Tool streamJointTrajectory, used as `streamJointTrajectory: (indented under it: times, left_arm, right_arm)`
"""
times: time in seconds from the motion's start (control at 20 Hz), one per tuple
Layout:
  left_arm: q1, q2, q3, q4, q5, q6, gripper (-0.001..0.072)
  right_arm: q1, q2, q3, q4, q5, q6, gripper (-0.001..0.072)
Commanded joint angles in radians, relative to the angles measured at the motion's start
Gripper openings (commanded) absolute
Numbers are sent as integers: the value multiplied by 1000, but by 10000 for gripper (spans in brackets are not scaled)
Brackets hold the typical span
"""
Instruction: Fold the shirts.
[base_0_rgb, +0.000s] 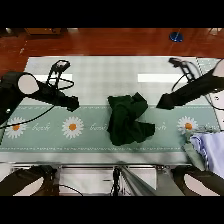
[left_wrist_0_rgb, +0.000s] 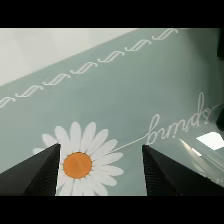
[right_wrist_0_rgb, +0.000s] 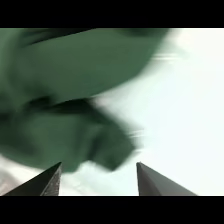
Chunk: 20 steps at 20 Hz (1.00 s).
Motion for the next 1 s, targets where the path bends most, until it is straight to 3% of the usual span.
streamJointTrajectory:
  times: [0.0,0.15,0.35,0.55,0.95]
  left_arm:
    - [-4,-77,0,-85,2,22,714]
    - [-6,-148,0,-211,32,54,720]
    - [-14,-238,0,-385,58,127,720]
    - [-75,-320,0,-407,64,130,720]
    - [-249,-410,0,-492,105,232,720]
  right_arm:
    - [-161,-13,2,-42,-55,24,551]
    - [-172,-89,2,-34,-85,23,551]
    - [-172,-211,2,98,-155,4,551]
    - [-172,-313,2,220,-217,-21,551]
    - [-172,-354,2,244,-216,-44,550]
